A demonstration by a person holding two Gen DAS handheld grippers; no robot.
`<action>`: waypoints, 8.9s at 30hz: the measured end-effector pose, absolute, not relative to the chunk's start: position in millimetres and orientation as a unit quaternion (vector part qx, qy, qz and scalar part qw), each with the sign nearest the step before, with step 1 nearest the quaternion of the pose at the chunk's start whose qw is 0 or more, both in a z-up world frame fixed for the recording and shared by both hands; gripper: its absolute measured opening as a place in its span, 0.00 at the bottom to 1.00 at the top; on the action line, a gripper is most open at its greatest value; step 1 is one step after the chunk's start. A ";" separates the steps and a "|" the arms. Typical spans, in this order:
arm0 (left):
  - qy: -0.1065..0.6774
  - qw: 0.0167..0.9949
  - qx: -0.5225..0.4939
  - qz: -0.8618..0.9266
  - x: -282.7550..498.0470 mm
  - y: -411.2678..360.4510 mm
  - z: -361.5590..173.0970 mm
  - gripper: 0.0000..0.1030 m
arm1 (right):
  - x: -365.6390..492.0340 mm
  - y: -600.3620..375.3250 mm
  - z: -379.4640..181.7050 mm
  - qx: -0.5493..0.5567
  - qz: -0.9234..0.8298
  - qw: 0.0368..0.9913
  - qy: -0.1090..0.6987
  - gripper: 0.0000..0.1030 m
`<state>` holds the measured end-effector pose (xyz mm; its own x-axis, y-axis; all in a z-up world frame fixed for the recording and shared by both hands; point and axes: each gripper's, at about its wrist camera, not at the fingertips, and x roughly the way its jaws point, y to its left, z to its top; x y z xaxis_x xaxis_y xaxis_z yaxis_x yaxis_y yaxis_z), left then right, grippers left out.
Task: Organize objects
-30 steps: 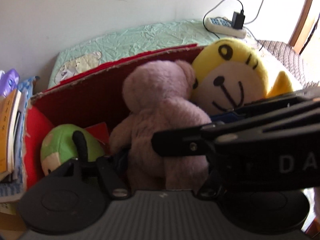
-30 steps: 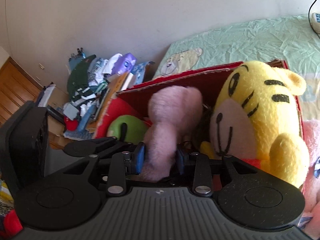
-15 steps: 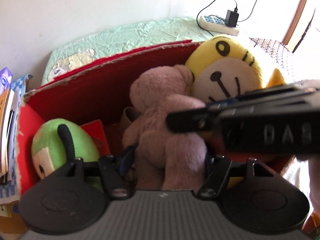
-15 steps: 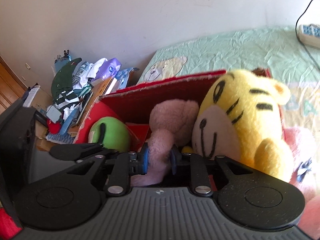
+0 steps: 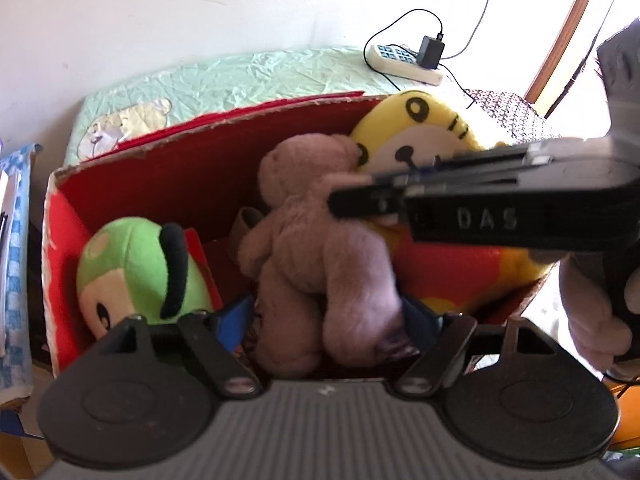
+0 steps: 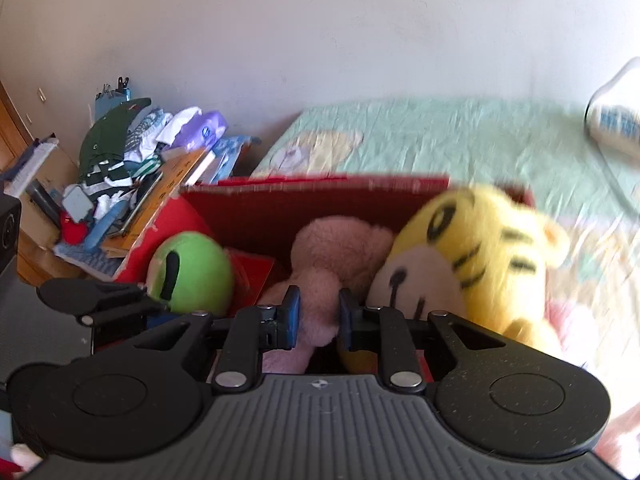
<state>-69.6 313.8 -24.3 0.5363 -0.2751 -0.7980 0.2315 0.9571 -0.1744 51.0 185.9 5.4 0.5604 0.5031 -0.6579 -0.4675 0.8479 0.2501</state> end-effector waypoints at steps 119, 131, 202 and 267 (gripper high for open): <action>0.477 0.878 -0.004 -0.035 -127.7 82.3 -26.4 0.83 | -50.1 -38.6 -27.2 0.117 0.201 0.860 0.455 0.46; 0.474 0.878 0.029 -0.064 -96.4 56.1 -42.3 0.83 | -10.6 -75.4 -83.8 0.304 0.199 0.794 0.488 0.52; 0.519 0.805 -0.031 -0.287 -141.4 7.0 -74.5 0.74 | -31.7 -114.7 -74.1 0.335 0.218 0.757 0.516 0.56; 0.446 0.881 -0.028 -0.158 -121.4 49.7 -1.5 0.66 | -40.4 -96.5 -26.6 0.305 0.337 0.756 0.471 0.38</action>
<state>-121.4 49.7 -1.5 0.5525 -0.3032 -0.7764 0.2528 0.9486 -0.1905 -40.4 -96.5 -26.6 0.3296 0.7964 -0.5070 -0.2220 0.5873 0.7783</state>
